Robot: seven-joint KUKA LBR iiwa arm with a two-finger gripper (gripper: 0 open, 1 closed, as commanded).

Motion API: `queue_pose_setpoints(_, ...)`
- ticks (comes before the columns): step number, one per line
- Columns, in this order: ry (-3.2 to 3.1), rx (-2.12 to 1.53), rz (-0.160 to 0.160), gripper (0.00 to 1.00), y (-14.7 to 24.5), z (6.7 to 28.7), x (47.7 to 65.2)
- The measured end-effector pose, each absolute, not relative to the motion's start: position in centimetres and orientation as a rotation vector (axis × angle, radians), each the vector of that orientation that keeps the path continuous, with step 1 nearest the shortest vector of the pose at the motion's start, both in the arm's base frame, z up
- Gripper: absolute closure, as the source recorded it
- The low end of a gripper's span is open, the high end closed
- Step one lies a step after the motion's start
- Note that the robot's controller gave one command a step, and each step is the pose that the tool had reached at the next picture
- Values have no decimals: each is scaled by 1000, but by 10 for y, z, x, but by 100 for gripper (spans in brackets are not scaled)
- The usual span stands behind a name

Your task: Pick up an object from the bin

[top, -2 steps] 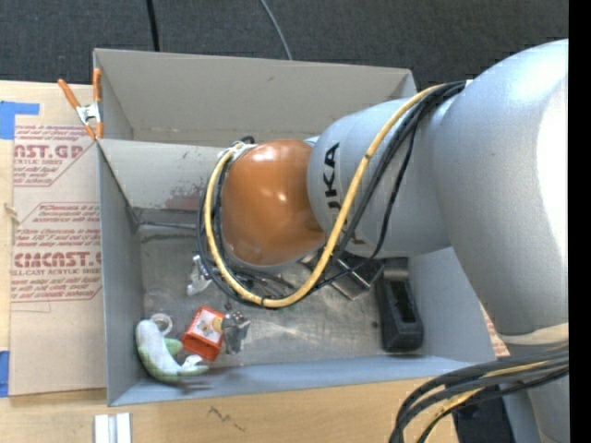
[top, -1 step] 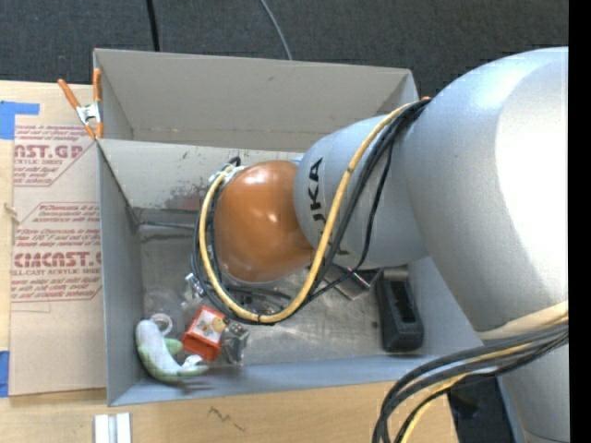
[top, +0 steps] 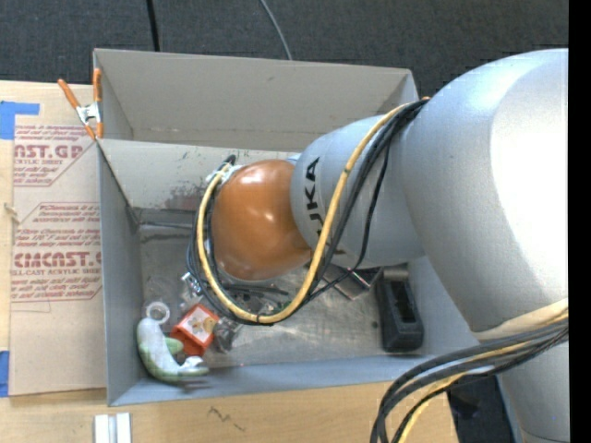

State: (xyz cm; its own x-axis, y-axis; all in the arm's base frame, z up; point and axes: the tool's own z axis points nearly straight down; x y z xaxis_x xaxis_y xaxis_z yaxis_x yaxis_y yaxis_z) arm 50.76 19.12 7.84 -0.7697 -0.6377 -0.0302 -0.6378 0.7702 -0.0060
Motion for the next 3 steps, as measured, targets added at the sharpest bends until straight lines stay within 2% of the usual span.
queue_pose_setpoints(3,2950,-1065,3,100,190,84,504)
